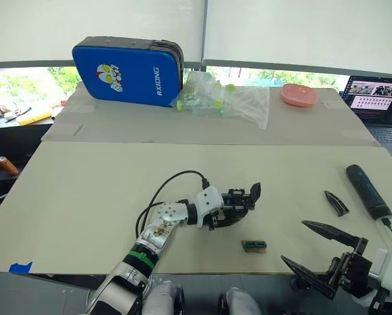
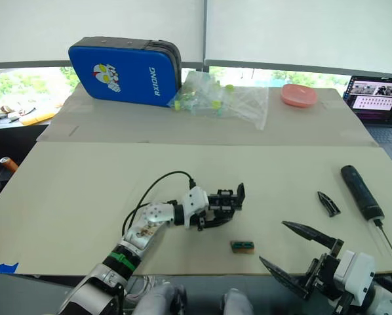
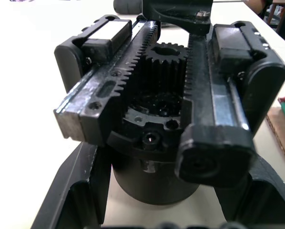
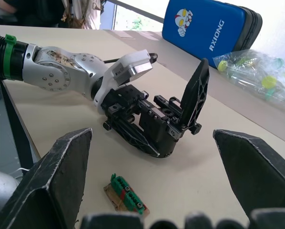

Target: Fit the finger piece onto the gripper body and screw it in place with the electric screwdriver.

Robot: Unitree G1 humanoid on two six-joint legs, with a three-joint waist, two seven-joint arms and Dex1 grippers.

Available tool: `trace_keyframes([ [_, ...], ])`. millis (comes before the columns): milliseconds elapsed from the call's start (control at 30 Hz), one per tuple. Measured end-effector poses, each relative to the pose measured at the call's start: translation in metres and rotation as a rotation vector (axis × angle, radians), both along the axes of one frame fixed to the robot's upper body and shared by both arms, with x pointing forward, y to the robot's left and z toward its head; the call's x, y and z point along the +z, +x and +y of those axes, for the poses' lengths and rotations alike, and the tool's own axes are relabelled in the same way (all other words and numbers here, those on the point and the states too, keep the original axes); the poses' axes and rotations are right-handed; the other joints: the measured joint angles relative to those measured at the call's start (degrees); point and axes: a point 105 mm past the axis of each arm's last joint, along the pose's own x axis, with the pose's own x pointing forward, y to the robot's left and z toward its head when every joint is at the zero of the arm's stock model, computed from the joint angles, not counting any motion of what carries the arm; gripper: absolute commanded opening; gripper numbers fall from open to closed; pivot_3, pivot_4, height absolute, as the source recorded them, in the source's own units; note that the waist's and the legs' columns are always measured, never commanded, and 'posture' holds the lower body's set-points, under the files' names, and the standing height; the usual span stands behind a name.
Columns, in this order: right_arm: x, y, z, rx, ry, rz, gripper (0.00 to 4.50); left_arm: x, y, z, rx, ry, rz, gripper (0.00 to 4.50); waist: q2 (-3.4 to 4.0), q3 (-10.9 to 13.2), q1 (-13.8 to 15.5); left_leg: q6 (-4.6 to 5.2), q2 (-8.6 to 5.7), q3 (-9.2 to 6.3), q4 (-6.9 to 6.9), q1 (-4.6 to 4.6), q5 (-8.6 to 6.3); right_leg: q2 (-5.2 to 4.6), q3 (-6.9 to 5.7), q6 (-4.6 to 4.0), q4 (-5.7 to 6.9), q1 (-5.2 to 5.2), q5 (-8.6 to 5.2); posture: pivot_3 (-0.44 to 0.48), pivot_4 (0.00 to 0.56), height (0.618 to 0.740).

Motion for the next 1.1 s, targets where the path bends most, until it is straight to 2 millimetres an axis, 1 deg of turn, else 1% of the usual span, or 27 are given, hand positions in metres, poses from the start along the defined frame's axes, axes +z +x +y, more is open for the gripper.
trace_keyframes([
  [100, 0.000, -0.001, 0.001, -0.001, -0.005, -0.001, 4.50, -0.001, 0.000, 0.003, 0.000, 0.007, 0.008, 2.34, 0.02, 0.0, 0.0, -0.04, 0.01, -0.01, 0.00, 0.01, -0.02, -0.01, 0.01, 0.00, 0.00, 0.01, 0.00, 0.000, 0.150, 0.740],
  [167, 0.001, -0.001, 0.001, -0.004, -0.006, -0.005, 4.50, -0.002, 0.001, 0.006, 0.008, 0.016, 0.007, 2.34, 0.06, 0.0, -0.1, -0.26, 0.01, -0.01, 0.00, 0.02, -0.15, -0.01, 0.02, 0.00, 0.00, 0.01, 0.00, 0.000, 0.150, 0.740],
  [367, 0.004, 0.000, 0.003, -0.005, -0.006, -0.017, 4.50, -0.004, 0.001, 0.007, -0.007, 0.034, 0.026, 2.34, 0.13, -0.1, -0.2, -0.26, 0.02, -0.02, 0.04, 0.04, -0.15, 0.01, 0.00, 0.00, 0.00, 0.05, 0.00, 0.000, 0.150, 0.740],
  [400, 0.004, -0.001, 0.003, -0.004, -0.007, -0.018, 4.50, -0.004, 0.001, 0.007, -0.010, 0.039, 0.031, 2.84, 0.14, -0.1, -0.2, -0.26, 0.02, -0.02, 0.04, 0.05, -0.15, 0.02, 0.00, 0.00, 0.00, 0.05, 0.00, 0.000, 0.150, 0.740],
  [433, 0.005, -0.001, 0.003, -0.003, -0.008, -0.020, 4.50, -0.004, 0.001, 0.008, -0.011, 0.041, 0.034, 3.43, 0.16, -0.1, -0.3, -0.26, 0.02, -0.02, 0.04, 0.05, -0.15, 0.02, 0.00, 0.00, 0.00, 0.05, 0.00, 0.000, 0.150, 0.740],
  [467, 0.005, -0.001, 0.004, -0.002, -0.009, -0.022, 4.50, -0.004, 0.001, 0.008, -0.014, 0.042, 0.036, 3.76, 0.17, -0.1, -0.3, -0.25, 0.02, -0.02, 0.04, 0.05, -0.15, 0.02, 0.01, 0.00, 0.01, 0.06, 0.00, 0.000, 0.150, 0.740],
  [500, 0.006, 0.000, 0.004, -0.001, -0.011, -0.024, 4.50, -0.005, 0.000, 0.010, -0.017, 0.045, 0.037, 4.20, 0.17, -0.1, -0.4, -0.26, 0.02, -0.02, 0.04, 0.05, -0.15, 0.02, 0.00, 0.00, 0.01, 0.06, 0.00, 0.000, 0.150, 0.740],
  [533, 0.007, 0.000, 0.004, 0.000, -0.013, -0.027, 4.50, -0.005, 0.000, 0.011, -0.020, 0.047, 0.036, 4.46, 0.17, -0.1, -0.4, -0.26, 0.02, -0.03, 0.04, 0.06, -0.15, 0.02, 0.00, 0.00, 0.01, 0.06, 0.00, 0.000, 0.150, 0.740],
  [700, 0.008, 0.001, 0.004, -0.003, -0.021, -0.030, 4.50, -0.004, 0.002, 0.017, -0.052, 0.063, 0.043, 4.46, 0.17, -0.1, -0.4, -0.26, 0.03, -0.03, 0.06, 0.10, -0.15, 0.02, -0.02, 0.00, 0.01, 0.10, 0.00, 0.000, 0.150, 0.740],
  [833, 0.010, 0.001, 0.000, -0.017, -0.035, -0.036, 4.50, -0.002, 0.011, 0.034, -0.092, 0.091, 0.067, 4.46, 0.17, -0.1, -0.6, -0.26, 0.03, -0.03, 0.07, 0.11, -0.15, 0.05, -0.05, 0.00, 0.01, 0.10, -0.01, 0.000, 0.150, 0.740],
  [900, 0.010, 0.000, 0.000, -0.018, -0.036, -0.034, 4.50, -0.001, 0.013, 0.038, -0.130, 0.103, 0.083, 4.46, 0.17, -0.1, -0.6, -0.25, 0.02, -0.03, 0.08, 0.10, -0.15, 0.05, -0.07, 0.00, 0.01, 0.10, -0.01, 0.000, 0.150, 0.740],
  [1000, 0.010, 0.000, 0.000, -0.019, -0.036, -0.035, 4.50, -0.001, 0.012, 0.038, -0.211, 0.127, 0.100, 4.46, 0.17, -0.1, -0.3, -0.13, 0.02, -0.04, 0.24, 0.09, -0.25, 0.04, -0.15, 0.06, 0.00, -0.01, -0.04, 0.000, 0.150, 0.740],
  [1100, 0.010, 0.000, 0.000, -0.020, -0.038, -0.034, 4.50, 0.002, 0.012, 0.028, -0.278, 0.131, 0.105, 4.46, 0.17, -0.1, 0.0, -0.01, 0.02, -0.05, 0.46, 0.01, -0.39, 0.03, -0.16, 0.14, 0.00, -0.02, -0.06, 0.000, 0.150, 0.740],
])
